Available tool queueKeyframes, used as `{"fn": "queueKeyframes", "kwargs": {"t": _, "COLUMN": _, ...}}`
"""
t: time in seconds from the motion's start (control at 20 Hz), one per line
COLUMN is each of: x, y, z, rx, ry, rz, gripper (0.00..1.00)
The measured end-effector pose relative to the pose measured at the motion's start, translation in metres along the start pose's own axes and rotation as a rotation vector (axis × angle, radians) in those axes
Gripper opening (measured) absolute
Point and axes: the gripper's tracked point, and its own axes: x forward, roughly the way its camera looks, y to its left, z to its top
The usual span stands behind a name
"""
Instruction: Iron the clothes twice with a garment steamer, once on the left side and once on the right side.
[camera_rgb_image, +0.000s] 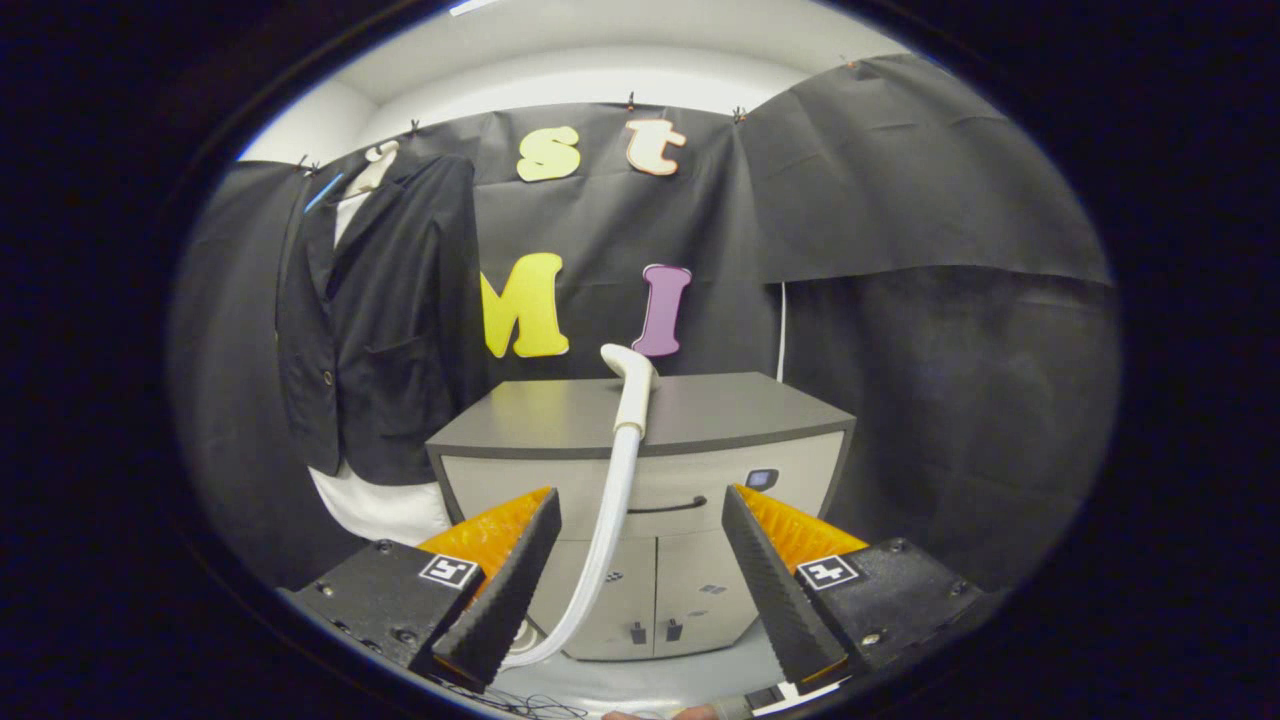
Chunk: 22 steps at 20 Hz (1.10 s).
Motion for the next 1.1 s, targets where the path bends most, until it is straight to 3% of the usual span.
{"fn": "queueKeyframes", "kwargs": {"t": 0.55, "x": 0.158, "y": 0.004, "z": 0.069, "rx": -0.015, "ry": 0.165, "rz": 0.161, "gripper": 1.0}}
{"fn": "queueKeyframes", "kwargs": {"t": 0.8, "x": 0.205, "y": 0.012, "z": 0.071, "rx": 0.034, "ry": 0.354, "rz": 0.223, "gripper": 1.0}}
{"fn": "queueKeyframes", "kwargs": {"t": 1.1, "x": 0.25, "y": 0.005, "z": 0.058, "rx": 0.064, "ry": 0.575, "rz": 0.216, "gripper": 0.97}}
